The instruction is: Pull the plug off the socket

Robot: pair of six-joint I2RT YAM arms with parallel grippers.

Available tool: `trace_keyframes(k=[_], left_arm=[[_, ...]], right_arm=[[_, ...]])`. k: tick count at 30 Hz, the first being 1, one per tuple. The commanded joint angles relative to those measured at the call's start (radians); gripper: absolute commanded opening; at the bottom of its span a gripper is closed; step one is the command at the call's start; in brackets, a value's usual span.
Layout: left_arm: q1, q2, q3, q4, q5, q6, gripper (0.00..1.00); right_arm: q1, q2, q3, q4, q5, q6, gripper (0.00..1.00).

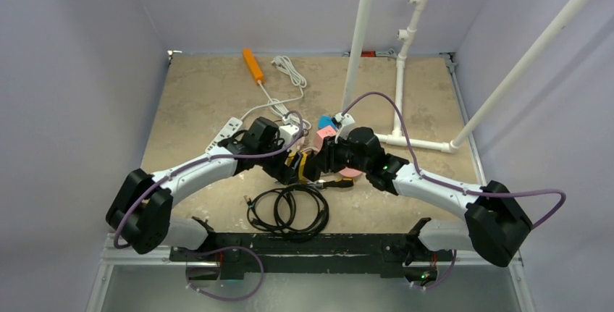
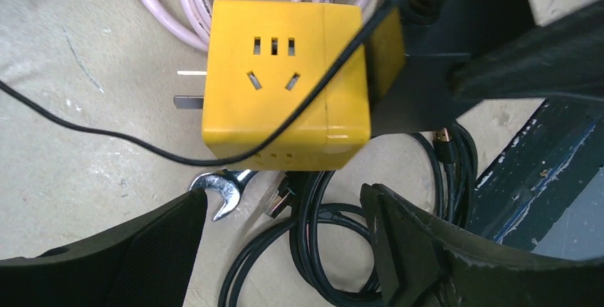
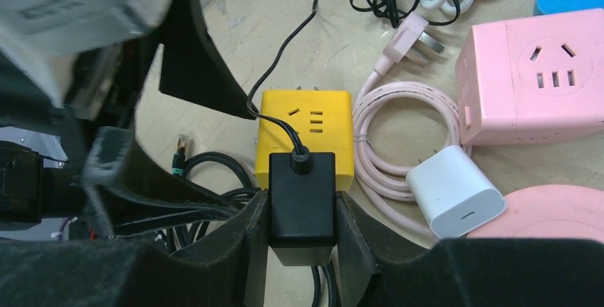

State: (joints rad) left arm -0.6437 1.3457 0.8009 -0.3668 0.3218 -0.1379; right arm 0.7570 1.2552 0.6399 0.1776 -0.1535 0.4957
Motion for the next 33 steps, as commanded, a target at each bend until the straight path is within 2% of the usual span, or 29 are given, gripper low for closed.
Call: trace_keyframes(k=[1, 19, 22, 25, 31, 33], left_arm=[[-0.002, 0.066, 0.052, 0.024, 0.012, -0.005, 0.80], [-0.001, 0.161, 0.069, 0.094, 0.058, -0.034, 0.80], [-0.002, 0.158, 0.067, 0.099, 0.059, -0.037, 0.77], [-0.002, 0.160, 0.065, 0.104, 0.074, -0.039, 0.68], [-0.002, 0.174, 0.065, 0.110, 0.106, -0.045, 0.29], [-0.002, 0.175, 0.065, 0.109, 0.108, -0.045, 0.16]], right_arm=[[-0.001, -0.031, 0.052, 0.034, -0.045, -0.011, 0.00], [-0.001, -0.036, 0.056, 0.038, -0.086, -0.004, 0.00], [-0.001, -0.029, 0.057, 0.036, -0.087, -0.005, 0.00], [-0.002, -0.020, 0.056, 0.044, -0.095, -0.005, 0.00], [-0.003, -0.009, 0.057, 0.051, -0.103, 0.000, 0.00], [-0.004, -0.012, 0.057, 0.051, -0.104, -0.001, 0.16]])
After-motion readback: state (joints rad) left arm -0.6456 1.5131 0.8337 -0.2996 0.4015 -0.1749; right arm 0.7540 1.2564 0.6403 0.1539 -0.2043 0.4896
